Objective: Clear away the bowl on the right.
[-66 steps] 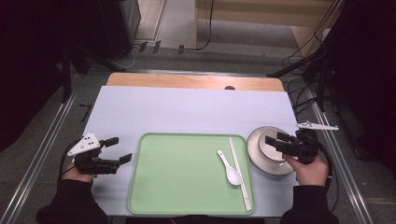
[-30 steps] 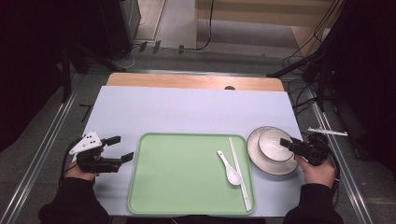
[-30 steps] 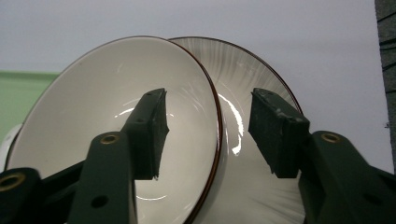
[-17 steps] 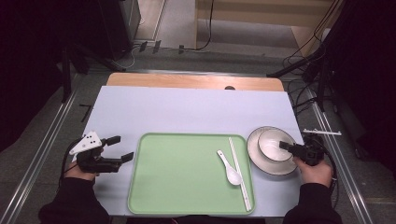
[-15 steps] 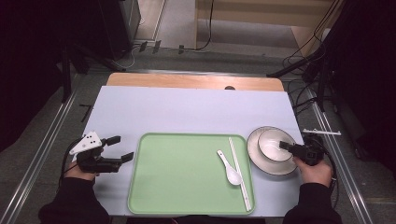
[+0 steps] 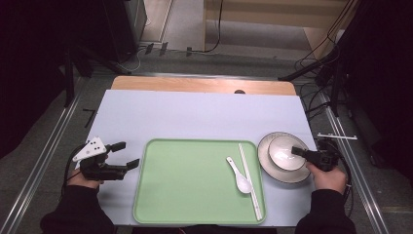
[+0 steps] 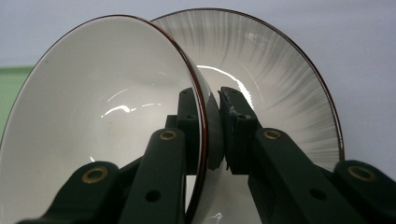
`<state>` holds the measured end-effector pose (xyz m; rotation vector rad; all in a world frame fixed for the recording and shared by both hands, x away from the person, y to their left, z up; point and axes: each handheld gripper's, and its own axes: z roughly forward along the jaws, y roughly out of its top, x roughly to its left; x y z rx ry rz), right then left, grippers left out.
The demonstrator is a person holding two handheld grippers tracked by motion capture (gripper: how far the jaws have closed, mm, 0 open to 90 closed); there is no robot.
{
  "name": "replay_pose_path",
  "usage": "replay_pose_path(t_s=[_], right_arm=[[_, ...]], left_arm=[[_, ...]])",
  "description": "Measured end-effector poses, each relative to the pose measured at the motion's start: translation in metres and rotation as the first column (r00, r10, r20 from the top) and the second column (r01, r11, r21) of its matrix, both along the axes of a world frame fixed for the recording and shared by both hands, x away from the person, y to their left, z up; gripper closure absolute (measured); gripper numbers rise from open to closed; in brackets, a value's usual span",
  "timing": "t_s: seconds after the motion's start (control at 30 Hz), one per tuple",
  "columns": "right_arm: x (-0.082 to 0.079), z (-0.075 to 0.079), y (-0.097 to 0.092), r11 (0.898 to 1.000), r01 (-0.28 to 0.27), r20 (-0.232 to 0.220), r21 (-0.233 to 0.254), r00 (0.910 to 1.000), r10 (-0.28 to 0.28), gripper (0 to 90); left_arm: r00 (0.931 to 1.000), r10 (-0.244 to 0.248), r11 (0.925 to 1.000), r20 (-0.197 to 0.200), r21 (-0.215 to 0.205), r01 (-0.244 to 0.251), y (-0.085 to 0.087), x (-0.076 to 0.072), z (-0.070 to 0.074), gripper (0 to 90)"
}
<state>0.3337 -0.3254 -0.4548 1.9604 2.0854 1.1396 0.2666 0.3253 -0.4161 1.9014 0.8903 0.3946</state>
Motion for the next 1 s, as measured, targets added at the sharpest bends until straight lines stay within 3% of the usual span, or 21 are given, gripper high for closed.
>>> replay_pose_path(t_s=[0.33,0.7,1.0], right_arm=[[0.0,0.005,0.003,1.0,-0.001,-0.019,-0.011,0.9998,0.001,81.5],[-0.004,0.016,0.008,1.0,-0.007,0.003,0.019,1.0,0.007,81.6],[-0.01,0.027,0.023,0.998,-0.051,0.019,0.027,0.9985,0.051,81.6]], left_arm=[[1.0,0.002,1.0,0.0,0.0,-0.002,0.0,0.0,0.0,16.7],[1.0,0.003,1.0,0.0,-0.001,-0.003,0.0,0.0,0.0,16.7],[1.0,0.002,1.0,-0.001,-0.001,-0.002,0.001,0.0,0.0,16.7]])
